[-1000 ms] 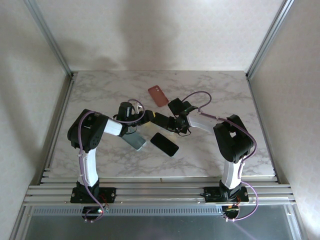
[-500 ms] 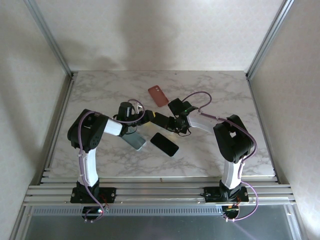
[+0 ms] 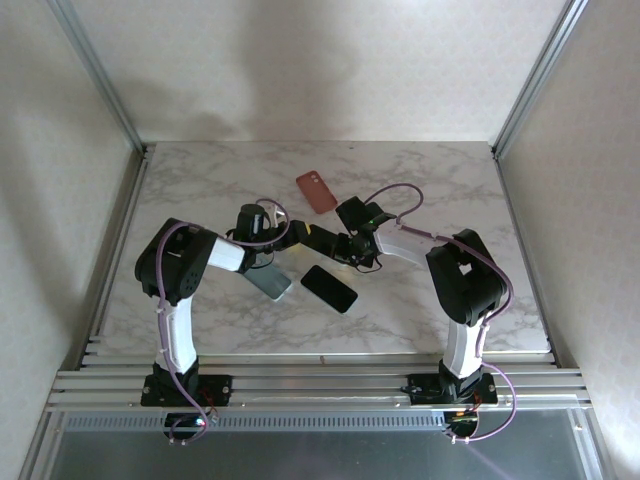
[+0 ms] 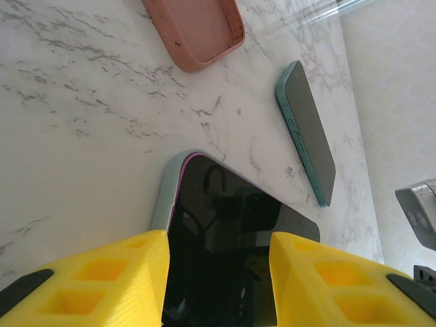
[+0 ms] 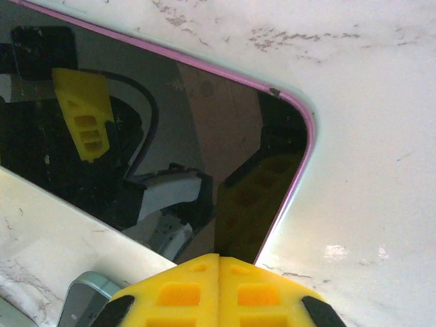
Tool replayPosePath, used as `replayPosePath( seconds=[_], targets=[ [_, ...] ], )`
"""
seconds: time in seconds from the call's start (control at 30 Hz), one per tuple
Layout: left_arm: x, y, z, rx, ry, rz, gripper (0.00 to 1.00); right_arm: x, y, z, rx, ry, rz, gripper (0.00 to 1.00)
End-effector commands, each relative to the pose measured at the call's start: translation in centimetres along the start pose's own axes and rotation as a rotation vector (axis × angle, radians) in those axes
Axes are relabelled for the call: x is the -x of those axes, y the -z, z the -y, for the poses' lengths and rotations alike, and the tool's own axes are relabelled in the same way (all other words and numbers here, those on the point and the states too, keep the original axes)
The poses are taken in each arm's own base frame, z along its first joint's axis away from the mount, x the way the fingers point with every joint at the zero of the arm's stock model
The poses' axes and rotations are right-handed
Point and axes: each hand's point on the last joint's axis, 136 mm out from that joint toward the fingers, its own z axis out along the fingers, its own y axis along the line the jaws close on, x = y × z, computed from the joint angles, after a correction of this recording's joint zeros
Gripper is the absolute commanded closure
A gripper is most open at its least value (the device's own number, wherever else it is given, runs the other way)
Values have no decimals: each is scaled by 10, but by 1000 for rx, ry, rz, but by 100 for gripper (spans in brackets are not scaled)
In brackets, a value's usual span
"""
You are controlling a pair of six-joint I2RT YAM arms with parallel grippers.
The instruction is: Put the phone into the phone case
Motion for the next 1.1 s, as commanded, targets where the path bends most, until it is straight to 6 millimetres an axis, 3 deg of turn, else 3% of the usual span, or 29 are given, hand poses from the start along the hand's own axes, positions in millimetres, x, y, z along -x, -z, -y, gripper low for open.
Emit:
replayPosePath(
  seconds=[0.0, 0.47, 0.77, 0.9, 1.07],
  targets=[
    [0, -2, 0, 7, 0, -2, 57, -125, -92, 113, -354, -38, -407, 100],
    [0, -3, 0, 3, 3, -5, 57, -144, -113, 131, -388, -57, -465, 100],
    [-1, -3, 1, 2, 2, -4, 57, -152, -117, 140, -400, -72, -482, 100],
    [-1, -3, 1, 2, 0, -4, 57, -149, -109, 136, -393, -66, -464, 100],
    [0, -2, 2, 3, -1, -1, 57, -131, -83, 115, -338, -50, -403, 100]
  ],
)
